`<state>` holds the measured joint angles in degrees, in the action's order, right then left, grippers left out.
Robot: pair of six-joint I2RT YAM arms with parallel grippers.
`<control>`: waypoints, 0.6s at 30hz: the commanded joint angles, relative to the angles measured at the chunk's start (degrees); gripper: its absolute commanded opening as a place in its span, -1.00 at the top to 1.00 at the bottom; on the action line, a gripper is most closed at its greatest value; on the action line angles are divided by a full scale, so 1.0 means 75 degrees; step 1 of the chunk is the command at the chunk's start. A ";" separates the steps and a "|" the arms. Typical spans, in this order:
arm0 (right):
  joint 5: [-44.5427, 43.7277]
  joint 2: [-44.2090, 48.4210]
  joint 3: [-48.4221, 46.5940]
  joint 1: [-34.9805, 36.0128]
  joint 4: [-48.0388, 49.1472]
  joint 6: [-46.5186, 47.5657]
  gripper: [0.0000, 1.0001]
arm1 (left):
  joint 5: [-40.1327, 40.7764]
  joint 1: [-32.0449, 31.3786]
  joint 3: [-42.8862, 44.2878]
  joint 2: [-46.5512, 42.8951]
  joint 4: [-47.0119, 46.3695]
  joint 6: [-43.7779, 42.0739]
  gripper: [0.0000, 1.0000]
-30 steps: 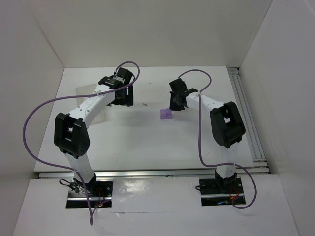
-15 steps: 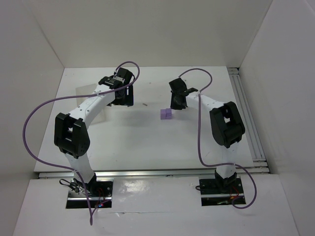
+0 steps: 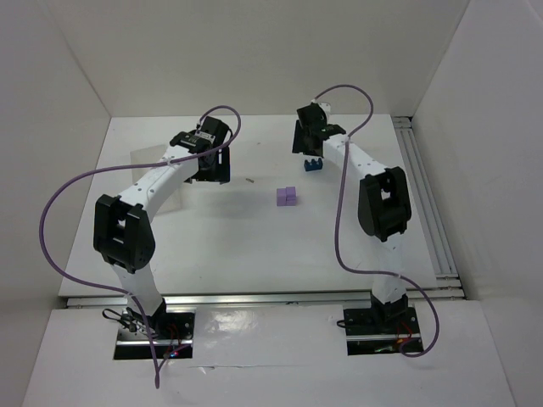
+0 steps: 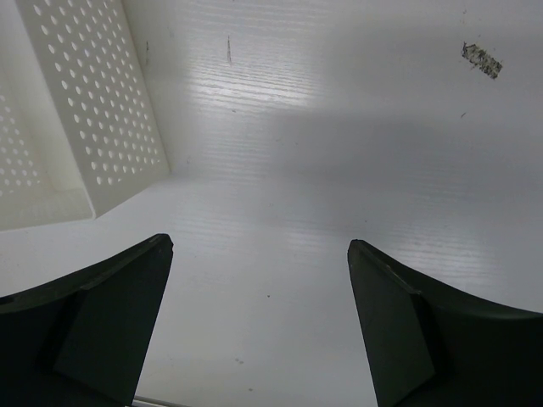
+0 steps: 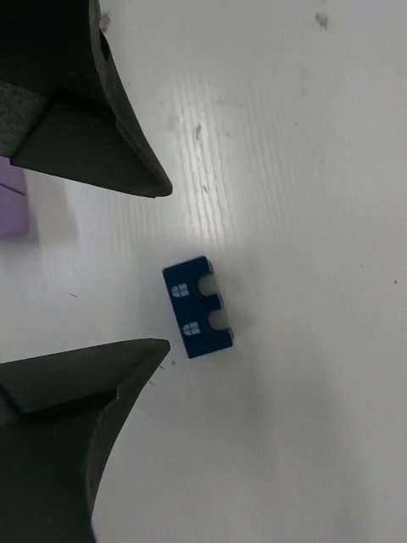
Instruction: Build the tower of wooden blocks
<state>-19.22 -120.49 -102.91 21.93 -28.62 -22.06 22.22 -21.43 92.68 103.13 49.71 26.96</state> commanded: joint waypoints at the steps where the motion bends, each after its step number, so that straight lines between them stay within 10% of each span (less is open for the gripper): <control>1: -0.0075 -0.0598 -0.0736 -0.0298 -0.0636 0.0445 -0.50 | 0.0119 0.0010 0.0275 0.0124 0.0016 -0.0091 -0.95; 18: 0.0992 -0.1901 -0.1701 -0.0733 -0.0802 0.1032 -1.00 | 0.0190 0.0010 0.0275 0.0347 0.0016 -0.0091 -0.95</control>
<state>-14.28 -135.96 -115.94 16.73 -35.29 -15.53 22.55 -21.43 92.90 105.01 49.74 26.96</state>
